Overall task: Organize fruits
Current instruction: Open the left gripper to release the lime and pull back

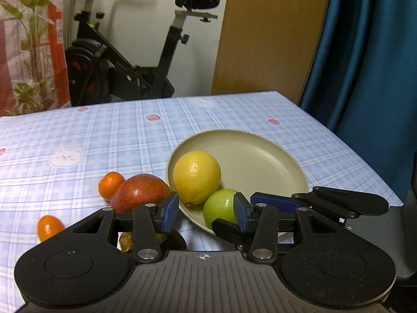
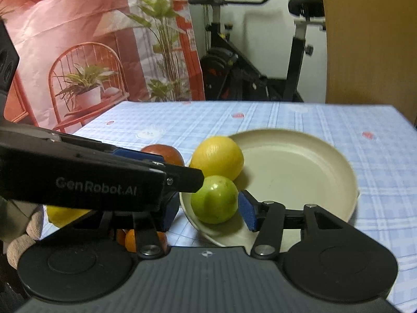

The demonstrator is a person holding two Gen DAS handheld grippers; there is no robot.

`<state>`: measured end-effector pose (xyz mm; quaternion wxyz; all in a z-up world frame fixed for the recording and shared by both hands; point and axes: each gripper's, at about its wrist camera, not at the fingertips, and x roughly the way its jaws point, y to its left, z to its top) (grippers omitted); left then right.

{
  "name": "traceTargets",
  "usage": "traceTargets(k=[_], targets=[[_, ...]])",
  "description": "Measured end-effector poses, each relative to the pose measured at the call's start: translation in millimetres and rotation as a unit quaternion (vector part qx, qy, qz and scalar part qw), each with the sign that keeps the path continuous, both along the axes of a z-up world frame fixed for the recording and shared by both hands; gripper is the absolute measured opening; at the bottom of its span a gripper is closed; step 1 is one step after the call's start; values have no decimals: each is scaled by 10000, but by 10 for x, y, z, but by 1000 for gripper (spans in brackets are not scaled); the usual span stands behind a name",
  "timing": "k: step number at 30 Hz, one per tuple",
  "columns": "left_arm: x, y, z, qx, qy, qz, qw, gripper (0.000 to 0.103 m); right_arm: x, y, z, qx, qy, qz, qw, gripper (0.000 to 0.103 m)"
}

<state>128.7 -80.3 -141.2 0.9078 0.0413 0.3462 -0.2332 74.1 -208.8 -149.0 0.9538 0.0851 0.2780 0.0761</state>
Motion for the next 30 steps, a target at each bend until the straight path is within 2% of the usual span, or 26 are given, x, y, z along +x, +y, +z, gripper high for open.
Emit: traceTargets(k=[6, 15, 23, 28, 29, 30], targets=[[-222, 90, 89, 9, -246, 125, 9996, 49, -212, 40, 97, -37, -350, 163, 9992, 54], [-415, 296, 209, -53, -403, 279, 9988, 49, -470, 86, 132, -4, -476, 301, 9984, 54], [-569, 790, 267, -24, -370, 564, 9977, 49, -475, 124, 174, 75, -420, 328, 9986, 54], [-554, 1135, 329, 36, -429, 923, 9948, 49, -389, 198, 213, 49, -352, 421, 9985, 54], [-541, 1210, 343, -18, -448, 1004, 9939, 51, -365, 238, 233, 15, -352, 468, 9983, 54], [-532, 1258, 359, -69, -459, 1068, 9932, 58, -343, 270, 248, -7, -358, 518, 9980, 54]])
